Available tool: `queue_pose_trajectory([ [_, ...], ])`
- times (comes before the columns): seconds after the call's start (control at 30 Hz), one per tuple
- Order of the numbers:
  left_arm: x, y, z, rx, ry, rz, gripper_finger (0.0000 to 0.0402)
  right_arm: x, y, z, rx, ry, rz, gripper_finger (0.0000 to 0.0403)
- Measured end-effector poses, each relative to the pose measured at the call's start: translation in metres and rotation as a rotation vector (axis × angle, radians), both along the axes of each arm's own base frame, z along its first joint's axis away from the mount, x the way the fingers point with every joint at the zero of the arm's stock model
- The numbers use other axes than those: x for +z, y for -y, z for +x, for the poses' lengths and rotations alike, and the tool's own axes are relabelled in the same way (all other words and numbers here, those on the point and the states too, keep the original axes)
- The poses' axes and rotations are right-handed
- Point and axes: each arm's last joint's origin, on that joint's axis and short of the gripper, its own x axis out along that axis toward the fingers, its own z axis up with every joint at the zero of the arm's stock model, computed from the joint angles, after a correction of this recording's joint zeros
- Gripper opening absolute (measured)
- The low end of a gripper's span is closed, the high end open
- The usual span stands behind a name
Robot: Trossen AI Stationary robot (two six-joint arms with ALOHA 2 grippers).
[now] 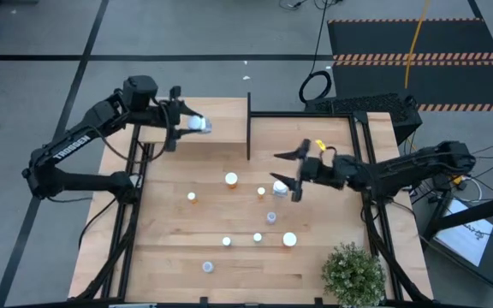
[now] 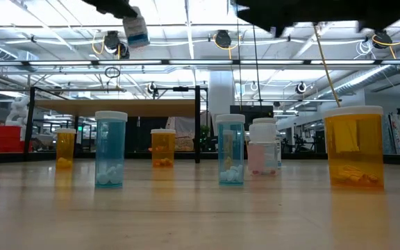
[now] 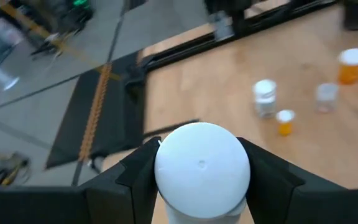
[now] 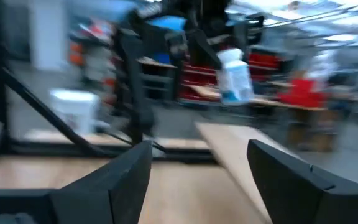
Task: Pick and place medicine bottles onto shelf by color
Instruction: Put the bottom white pill bottle on the shelf
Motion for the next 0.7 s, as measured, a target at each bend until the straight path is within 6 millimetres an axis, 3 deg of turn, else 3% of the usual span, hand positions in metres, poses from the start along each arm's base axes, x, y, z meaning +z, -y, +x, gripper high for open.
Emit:
queue_pose_trajectory([
  [0.17, 0.002, 0.024, 0.014, -0.13, 0.025, -0.003, 0.0194, 0.014, 0.014, 0.037, 0.225, 0.024, 0.164, 0.0277],
  [0.33, 0.008, 0.051, 0.025, -0.272, 0.084, 0.028, 0.0195, 0.018, 0.024, 0.064, 0.309, 0.016, 0.311, 0.0297],
  [0.47, 0.017, 0.069, 0.033, -0.365, 0.179, 0.07, 0.0195, 0.019, 0.028, 0.073, 0.343, 0.064, 0.38, 0.0316],
  [0.7, 0.028, 0.091, 0.043, -0.483, 0.317, 0.149, 0.0195, 0.025, 0.033, 0.071, 0.442, 0.103, 0.423, 0.0335],
])
